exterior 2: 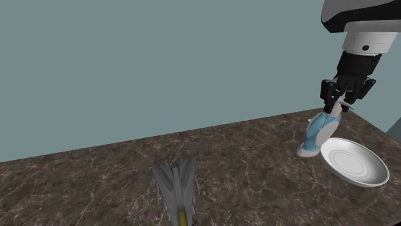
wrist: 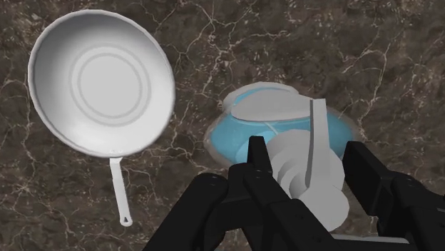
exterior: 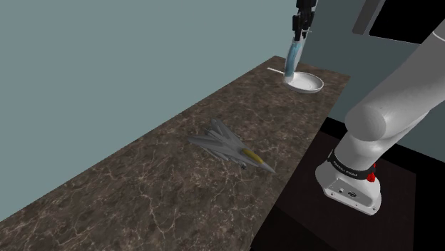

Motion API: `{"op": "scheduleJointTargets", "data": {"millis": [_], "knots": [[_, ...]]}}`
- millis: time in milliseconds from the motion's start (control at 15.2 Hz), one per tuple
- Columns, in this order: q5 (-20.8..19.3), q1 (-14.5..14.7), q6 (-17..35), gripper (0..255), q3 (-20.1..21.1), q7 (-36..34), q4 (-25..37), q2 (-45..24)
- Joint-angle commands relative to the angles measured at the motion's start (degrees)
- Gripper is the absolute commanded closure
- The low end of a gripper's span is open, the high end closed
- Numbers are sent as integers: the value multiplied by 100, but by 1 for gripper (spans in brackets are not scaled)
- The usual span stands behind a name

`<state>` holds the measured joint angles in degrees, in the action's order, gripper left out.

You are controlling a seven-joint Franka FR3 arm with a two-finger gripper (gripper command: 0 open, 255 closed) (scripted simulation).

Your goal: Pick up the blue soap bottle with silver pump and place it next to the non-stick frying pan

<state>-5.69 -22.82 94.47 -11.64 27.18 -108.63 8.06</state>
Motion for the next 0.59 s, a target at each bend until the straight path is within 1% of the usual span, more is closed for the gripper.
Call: {"op": "scheduleJointTargets", "data": {"millis": [0, 528], "knots": [[-2, 3, 146, 255, 4, -21, -150, 9], [-8, -6, 758, 255, -13, -55, -723, -32]]}}
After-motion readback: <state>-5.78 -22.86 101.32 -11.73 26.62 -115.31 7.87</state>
